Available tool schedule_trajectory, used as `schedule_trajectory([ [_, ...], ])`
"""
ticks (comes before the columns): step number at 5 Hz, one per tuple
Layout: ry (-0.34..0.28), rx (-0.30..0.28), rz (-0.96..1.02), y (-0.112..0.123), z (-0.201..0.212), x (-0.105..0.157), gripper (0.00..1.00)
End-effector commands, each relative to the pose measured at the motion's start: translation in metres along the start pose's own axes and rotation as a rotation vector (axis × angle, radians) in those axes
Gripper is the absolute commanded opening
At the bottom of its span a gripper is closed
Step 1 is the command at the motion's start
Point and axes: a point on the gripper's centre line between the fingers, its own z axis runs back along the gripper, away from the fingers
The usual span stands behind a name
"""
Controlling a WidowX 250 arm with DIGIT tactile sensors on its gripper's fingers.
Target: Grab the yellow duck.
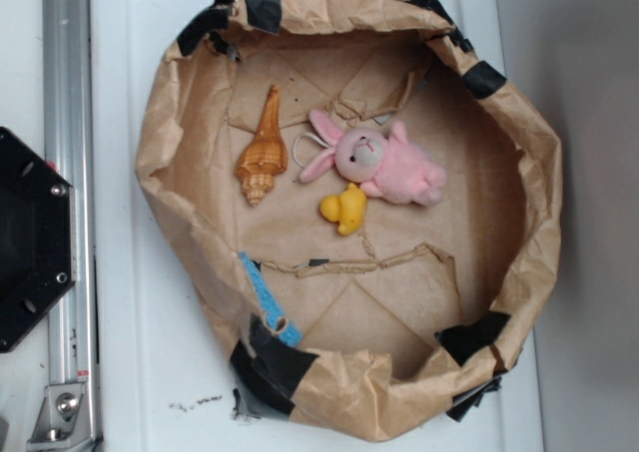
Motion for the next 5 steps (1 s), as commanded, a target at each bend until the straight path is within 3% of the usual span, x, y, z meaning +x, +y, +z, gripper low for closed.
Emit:
schedule_trajectory([
  [1,0.000,0.000,0.000,0.000,0.000,0.000,1.00],
  [2,0.031,0.026,0.174,-0.009,-0.014,0.041,1.00],
  [3,0.068,-0.055,0.335,-0.010,-0.032,0.069,1.00],
  [4,0.063,0.000,0.581,-0.003,-0.056,0.089,1.00],
  [5,0.009,-0.018,0.830,0.012,-0.091,0.104,1.00],
])
